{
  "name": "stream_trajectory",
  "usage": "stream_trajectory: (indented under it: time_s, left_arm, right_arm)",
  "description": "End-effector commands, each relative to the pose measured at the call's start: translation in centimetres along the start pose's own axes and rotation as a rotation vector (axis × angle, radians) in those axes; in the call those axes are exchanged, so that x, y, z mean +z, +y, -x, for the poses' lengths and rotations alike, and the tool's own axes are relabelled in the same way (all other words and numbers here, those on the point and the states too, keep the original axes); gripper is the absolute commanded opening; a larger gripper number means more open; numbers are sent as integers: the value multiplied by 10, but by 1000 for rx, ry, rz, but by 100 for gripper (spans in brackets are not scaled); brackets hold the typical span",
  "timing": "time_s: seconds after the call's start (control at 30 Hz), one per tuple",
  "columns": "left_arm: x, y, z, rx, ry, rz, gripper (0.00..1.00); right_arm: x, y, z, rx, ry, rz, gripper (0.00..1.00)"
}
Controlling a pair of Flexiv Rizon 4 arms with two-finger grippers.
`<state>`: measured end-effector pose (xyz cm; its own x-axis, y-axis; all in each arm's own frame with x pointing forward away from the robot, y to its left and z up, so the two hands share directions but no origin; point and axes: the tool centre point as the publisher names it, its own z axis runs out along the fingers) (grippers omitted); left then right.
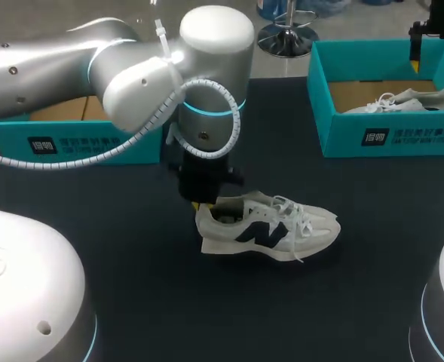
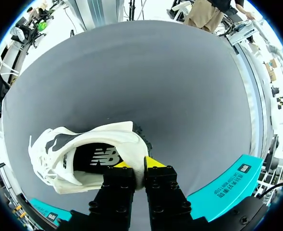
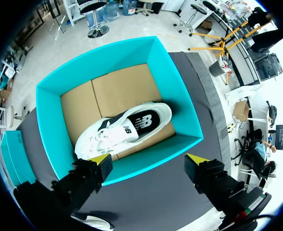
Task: Take the shoe out of the shoebox, open the shoe tongue, remove and reinsert the insole, then place the shoe into the shoebox
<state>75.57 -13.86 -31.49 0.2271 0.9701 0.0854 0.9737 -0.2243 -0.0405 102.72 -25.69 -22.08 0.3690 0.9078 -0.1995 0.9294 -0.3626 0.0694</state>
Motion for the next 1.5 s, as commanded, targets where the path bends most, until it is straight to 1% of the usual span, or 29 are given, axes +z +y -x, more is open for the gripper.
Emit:
stream_trajectory:
  time_s: [0.03,0.3,0.6,0.8,0.83,0.87,0.9,0.93,1.07,1.2,1.27,1.33,1.4,1.47,1.5]
  left_arm:
    - [6,-1,1,-5,1,2,0]
    - [21,0,-1,-35,11,4,0]
    - [26,9,-9,-56,11,11,0]
    - [39,10,-5,-60,31,2,0]
    - [40,10,-5,-63,37,2,28]
    - [40,10,-5,-72,37,1,89]
    - [40,10,-5,-77,29,6,100]
    - [38,10,-6,-81,27,12,100]
    - [16,4,-12,-101,-35,43,100]
    - [-16,-11,-29,-164,-179,44,100]
    - [-29,-22,-40,-206,-261,21,100]
    - [-35,-33,-52,-276,-330,22,100]
    - [-38,-47,-65,-362,-416,-2,100]
    - [-36,-57,-78,-464,-476,-5,100]
    - [-35,-65,-85,-521,-507,-20,100]
  right_arm:
    - [0,-1,0,1,1,3,100]
    - [0,-1,0,1,1,3,100]
    - [0,-1,0,1,1,3,100]
    - [0,-1,0,1,1,3,100]
    - [0,-1,0,1,1,3,100]
    - [0,-1,0,1,1,3,100]
    - [0,-1,0,1,1,3,100]
    - [0,-1,0,1,1,3,100]
    - [0,-1,0,1,1,3,100]
    - [0,-1,0,1,1,3,100]
    - [0,-1,0,1,1,3,100]
    - [0,-1,0,1,1,3,100]
    - [0,-1,0,1,1,3,100]
    - [0,-1,0,1,1,3,100]
    - [0,-1,0,1,1,3,100]
